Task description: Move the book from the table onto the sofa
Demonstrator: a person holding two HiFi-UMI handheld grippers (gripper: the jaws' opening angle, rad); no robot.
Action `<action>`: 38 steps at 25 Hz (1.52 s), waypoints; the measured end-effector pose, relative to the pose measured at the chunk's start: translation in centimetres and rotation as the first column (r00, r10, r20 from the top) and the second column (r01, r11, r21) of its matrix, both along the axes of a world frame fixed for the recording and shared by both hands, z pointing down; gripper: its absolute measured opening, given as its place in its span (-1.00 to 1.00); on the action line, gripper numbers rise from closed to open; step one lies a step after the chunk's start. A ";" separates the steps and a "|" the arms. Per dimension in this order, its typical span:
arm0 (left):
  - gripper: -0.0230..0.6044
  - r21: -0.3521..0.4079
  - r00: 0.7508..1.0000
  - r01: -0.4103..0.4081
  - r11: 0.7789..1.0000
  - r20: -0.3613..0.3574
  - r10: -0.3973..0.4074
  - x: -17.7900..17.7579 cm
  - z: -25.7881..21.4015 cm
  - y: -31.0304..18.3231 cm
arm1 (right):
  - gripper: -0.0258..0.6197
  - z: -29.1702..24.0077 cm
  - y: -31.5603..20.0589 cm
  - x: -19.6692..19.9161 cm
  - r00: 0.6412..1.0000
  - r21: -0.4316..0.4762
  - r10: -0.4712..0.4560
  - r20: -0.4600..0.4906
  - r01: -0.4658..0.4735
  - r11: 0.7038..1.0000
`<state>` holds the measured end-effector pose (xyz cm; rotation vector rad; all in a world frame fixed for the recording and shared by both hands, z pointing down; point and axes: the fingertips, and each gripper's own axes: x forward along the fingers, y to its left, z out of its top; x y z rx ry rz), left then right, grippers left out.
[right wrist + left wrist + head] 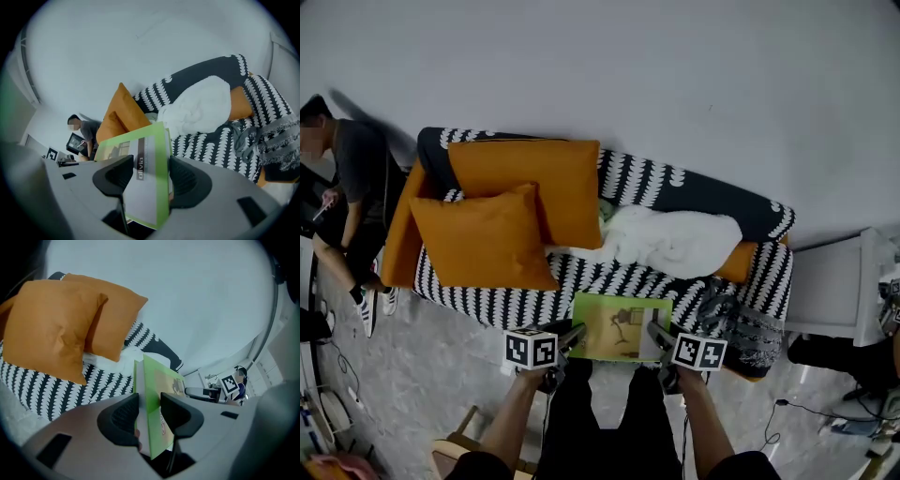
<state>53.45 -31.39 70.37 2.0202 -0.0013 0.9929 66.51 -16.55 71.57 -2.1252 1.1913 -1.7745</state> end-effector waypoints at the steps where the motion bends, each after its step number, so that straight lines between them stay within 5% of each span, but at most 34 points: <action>1: -0.43 0.000 1.000 0.002 1.000 0.002 -0.002 0.2 0.3 -0.2 | -0.09 0.4 -0.2 0.2 1.000 0.000 0.001 0.003 -0.001 1.000; 15: -0.43 -0.021 0.999 0.018 1.000 0.027 -0.017 2.5 5.7 -1.7 | -0.12 5.3 -1.7 2.8 1.000 -0.013 0.012 0.021 -0.012 1.000; 38: -0.43 -0.026 0.995 0.044 0.999 0.089 -0.041 6.0 22.5 -3.3 | -0.12 23.1 -2.7 5.6 0.993 -0.039 0.045 0.111 -0.041 0.998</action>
